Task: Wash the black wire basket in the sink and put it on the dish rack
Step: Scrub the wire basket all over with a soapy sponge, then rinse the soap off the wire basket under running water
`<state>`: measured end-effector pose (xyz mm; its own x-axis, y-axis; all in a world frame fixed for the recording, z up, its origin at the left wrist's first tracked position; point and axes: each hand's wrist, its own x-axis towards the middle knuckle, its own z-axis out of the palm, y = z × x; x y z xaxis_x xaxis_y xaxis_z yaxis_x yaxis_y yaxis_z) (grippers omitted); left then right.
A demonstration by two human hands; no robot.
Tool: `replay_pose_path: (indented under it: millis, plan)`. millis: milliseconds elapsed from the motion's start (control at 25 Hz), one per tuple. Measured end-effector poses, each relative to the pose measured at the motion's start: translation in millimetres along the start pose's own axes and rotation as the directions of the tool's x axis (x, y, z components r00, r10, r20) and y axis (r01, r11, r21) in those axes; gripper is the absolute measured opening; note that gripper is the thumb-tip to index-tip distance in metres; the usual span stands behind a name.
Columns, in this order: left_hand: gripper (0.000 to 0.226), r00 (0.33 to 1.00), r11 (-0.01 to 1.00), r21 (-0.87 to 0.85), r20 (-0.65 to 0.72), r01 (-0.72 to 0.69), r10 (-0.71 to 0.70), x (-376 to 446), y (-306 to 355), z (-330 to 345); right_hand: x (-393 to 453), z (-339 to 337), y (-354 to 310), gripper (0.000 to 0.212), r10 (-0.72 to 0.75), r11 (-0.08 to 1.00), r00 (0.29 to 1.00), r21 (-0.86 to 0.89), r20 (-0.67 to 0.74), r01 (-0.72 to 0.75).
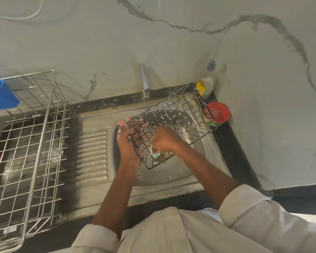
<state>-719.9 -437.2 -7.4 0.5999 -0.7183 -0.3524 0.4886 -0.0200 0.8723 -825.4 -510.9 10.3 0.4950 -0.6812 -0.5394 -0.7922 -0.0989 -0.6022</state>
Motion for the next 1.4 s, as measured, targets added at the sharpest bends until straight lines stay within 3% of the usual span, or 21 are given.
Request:
replay_pose_path:
  millis: [120,280,400,520,600,640,680,720,760,800,840,920,960,1040,1120,1200,1280,1360,1400]
  plan:
    - [0.103,1.0,1.0,-0.012,-0.018,-0.014,0.014,4.6,0.1,0.5,-1.9,9.8,-6.6,0.02,-0.006,1.0,1.0,0.009,-0.017,0.006]
    - [0.087,0.998,1.0,-0.021,-0.066,-0.012,0.01,11.0,-6.6,-0.2,-12.8,-11.8,-4.1,0.028,-0.03,0.992,0.967,0.125,0.254,-0.002]
    - [0.078,0.991,1.0,-0.025,-0.133,-0.015,0.012,15.4,-12.7,7.8,-15.0,-34.9,16.2,0.021,-0.079,0.929,0.944,0.367,0.319,-0.046]
    - [0.095,0.982,0.999,-0.036,-0.186,-0.035,0.028,28.9,-23.6,13.9,-9.4,-63.9,49.4,0.024,0.031,0.724,0.994,0.683,0.108,-0.096]
    - [0.108,0.97,0.999,-0.011,-0.241,-0.043,0.039,40.0,-33.2,11.7,-2.3,-88.0,76.4,0.02,0.162,0.514,0.984,0.857,-0.071,-0.022]
    - [0.112,0.966,0.999,0.004,-0.256,-0.033,0.033,45.6,-38.2,11.0,2.0,-100.5,91.6,0.016,0.231,0.488,0.955,0.871,-0.187,0.053]
    - [0.113,0.964,1.0,0.008,-0.267,-0.018,0.02,50.6,-42.9,9.8,11.2,-111.5,108.9,0.018,0.317,0.575,0.884,0.811,-0.343,0.108]
    - [0.113,0.96,1.0,0.01,-0.28,-0.011,0.013,54.0,-46.0,9.8,23.8,-121.9,127.0,0.02,0.36,0.729,0.778,0.675,-0.515,0.11]
    - [0.112,0.955,1.0,0.013,-0.296,-0.012,0.015,56.9,-48.4,10.4,37.0,-131.6,142.8,0.019,0.347,0.865,0.68,0.501,-0.646,0.035]
    - [0.108,0.952,1.0,0.026,-0.306,-0.012,0.019,59.2,-49.3,11.3,46.5,-140.7,152.9,0.019,0.312,0.938,0.634,0.335,-0.707,-0.087]
    - [0.103,0.952,0.999,0.04,-0.304,-0.007,0.019,62.3,-49.7,12.3,56.0,-148.8,159.7,0.026,0.289,0.957,0.647,0.202,-0.706,-0.207]
    - [0.087,0.954,0.998,0.062,-0.3,0.015,0.004,68.9,-50.3,11.6,69.5,-160.1,166.6,0.038,0.283,0.933,0.754,-0.011,-0.594,-0.359]
    - [0.08,0.956,0.998,0.067,-0.294,0.019,0.002,72.1,-51.2,11.1,71.6,-166.4,167.2,0.043,0.289,0.911,0.796,-0.103,-0.532,-0.4]
    - [0.075,0.961,0.995,0.094,-0.276,0.016,0.01,76.8,-51.9,6.8,71.9,-173.7,162.8,0.042,0.283,0.894,0.803,-0.16,-0.524,-0.419]
    - [0.084,0.97,0.992,0.116,-0.241,0.043,-0.014,78.0,-49.1,3.0,67.6,-168.5,149.7,0.027,0.194,0.948,0.758,-0.079,-0.623,-0.308]
    - [0.098,0.975,0.994,0.067,-0.212,0.087,-0.071,80.9,-48.7,-6.4,60.4,-146.9,124.8,0.02,0.1,0.995,0.758,0.073,-0.644,-0.069]
    - [0.1,0.966,0.983,0.01,-0.192,0.181,-0.175,82.0,-47.5,-17.9,54.0,-120.1,99.4,0.029,-0.011,0.992,0.888,0.105,-0.46,0.067]
    - [0.092,0.946,0.96,-0.054,-0.163,0.275,-0.28,80.6,-48.5,-31.0,59.3,-99.6,85.1,0.056,0.033,0.977,0.979,0.215,-0.202,0.011]
    - [0.089,0.941,0.953,-0.079,-0.153,0.293,-0.302,79.6,-52.1,-34.6,61.8,-95.7,79.6,0.056,0.082,0.945,0.986,0.325,-0.144,-0.031]
